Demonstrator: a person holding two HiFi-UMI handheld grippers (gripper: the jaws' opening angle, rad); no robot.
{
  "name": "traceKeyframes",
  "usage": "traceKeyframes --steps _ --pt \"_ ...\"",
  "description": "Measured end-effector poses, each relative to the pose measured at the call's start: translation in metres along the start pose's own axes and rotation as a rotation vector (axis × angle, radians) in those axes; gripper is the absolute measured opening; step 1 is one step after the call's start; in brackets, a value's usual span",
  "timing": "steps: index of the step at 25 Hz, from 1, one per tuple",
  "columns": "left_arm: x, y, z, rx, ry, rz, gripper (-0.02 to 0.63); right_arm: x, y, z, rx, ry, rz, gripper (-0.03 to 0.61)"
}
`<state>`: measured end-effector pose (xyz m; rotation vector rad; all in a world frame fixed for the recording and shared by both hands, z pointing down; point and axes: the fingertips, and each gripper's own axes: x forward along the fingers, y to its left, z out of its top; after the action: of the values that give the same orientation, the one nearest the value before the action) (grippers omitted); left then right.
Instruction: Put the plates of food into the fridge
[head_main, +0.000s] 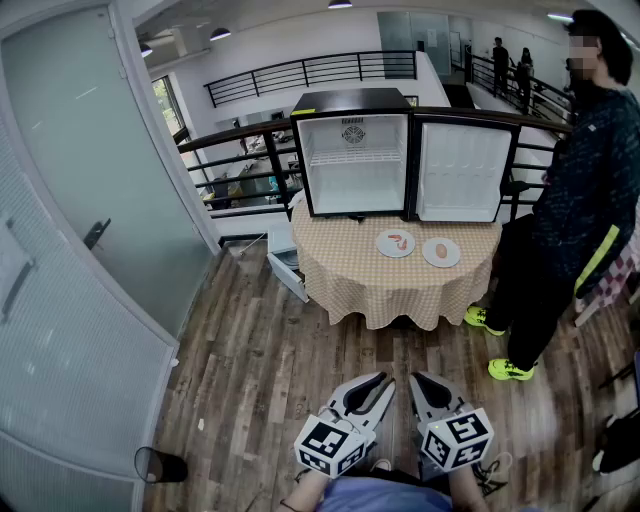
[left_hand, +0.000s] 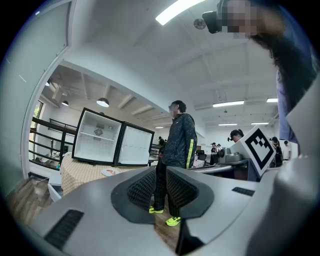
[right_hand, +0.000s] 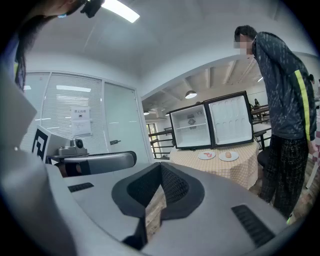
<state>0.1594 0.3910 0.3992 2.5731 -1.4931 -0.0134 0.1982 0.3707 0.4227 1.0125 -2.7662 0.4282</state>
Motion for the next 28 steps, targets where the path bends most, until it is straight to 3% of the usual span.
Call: traceKeyframes --steps 20,28 --pt "0.016 0.023 0.000 -0.002 0.041 0.031 0.060 0.026 -0.030 0.008 0.119 -0.033 0.001 0.017" --pt "0.070 0.058 -0.007 -0.017 0.067 -0.011 0.060 0.063 -0.075 0.008 0.134 -0.016 -0.031 0.017"
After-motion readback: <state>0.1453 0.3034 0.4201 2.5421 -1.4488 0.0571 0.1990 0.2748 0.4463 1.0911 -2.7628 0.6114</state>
